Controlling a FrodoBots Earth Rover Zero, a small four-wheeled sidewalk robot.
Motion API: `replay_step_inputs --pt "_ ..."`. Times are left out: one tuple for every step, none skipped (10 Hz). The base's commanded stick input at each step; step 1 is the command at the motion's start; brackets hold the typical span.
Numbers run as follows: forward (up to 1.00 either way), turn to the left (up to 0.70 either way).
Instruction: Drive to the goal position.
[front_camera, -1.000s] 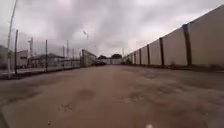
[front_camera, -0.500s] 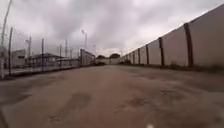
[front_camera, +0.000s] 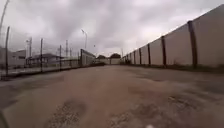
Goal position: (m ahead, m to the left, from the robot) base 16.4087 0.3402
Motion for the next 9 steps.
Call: replay_step_inputs --pt "0.70 0.00" --pt "0.70 0.00" --pt "0.70 0.00" --pt "0.70 0.00" --pt "0.70 0.00" --pt "0.70 0.00" --pt "0.70 0.00" --pt "0.70 0.00" --pt "0.70 0.00"
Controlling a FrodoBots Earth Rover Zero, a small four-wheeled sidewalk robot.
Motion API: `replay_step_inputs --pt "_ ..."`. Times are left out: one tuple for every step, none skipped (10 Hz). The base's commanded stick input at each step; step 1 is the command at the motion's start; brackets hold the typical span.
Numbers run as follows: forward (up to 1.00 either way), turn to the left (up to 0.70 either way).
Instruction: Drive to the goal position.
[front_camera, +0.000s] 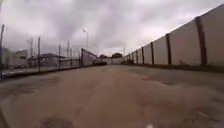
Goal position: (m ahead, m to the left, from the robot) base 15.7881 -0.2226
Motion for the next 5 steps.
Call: replay_step_inputs --pt "0.70 0.00" --pt "0.70 0.00" --pt "0.70 0.00" --pt "0.70 0.00" --pt "0.70 0.00"
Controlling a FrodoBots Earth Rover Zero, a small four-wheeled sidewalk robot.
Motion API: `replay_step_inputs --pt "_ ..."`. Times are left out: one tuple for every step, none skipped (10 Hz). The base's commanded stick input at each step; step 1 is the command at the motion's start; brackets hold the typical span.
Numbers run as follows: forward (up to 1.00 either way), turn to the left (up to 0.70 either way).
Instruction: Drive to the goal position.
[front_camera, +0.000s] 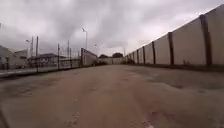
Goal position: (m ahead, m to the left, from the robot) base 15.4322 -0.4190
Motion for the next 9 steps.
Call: replay_step_inputs --pt "0.70 0.00" --pt "0.70 0.00" --pt "0.70 0.00" --pt "0.70 0.00" --pt "0.70 0.00" --pt "0.70 0.00" --pt "0.70 0.00" --pt "0.70 0.00" --pt "0.70 0.00"
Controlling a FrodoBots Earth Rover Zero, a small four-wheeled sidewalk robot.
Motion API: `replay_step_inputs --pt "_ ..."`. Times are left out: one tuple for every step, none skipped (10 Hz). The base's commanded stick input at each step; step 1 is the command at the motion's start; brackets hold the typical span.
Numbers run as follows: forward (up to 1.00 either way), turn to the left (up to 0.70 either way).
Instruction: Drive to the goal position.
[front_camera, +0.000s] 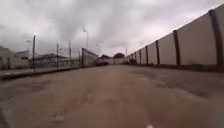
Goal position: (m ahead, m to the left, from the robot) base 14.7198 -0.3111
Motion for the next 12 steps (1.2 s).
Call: replay_step_inputs --pt "0.70 0.00" --pt "0.70 0.00" --pt "0.70 0.00" --pt "0.70 0.00" --pt "0.70 0.00" --pt "0.70 0.00" --pt "0.70 0.00" --pt "0.70 0.00" --pt "0.70 0.00" --pt "0.70 0.00" --pt "0.70 0.00" --pt "0.70 0.00"
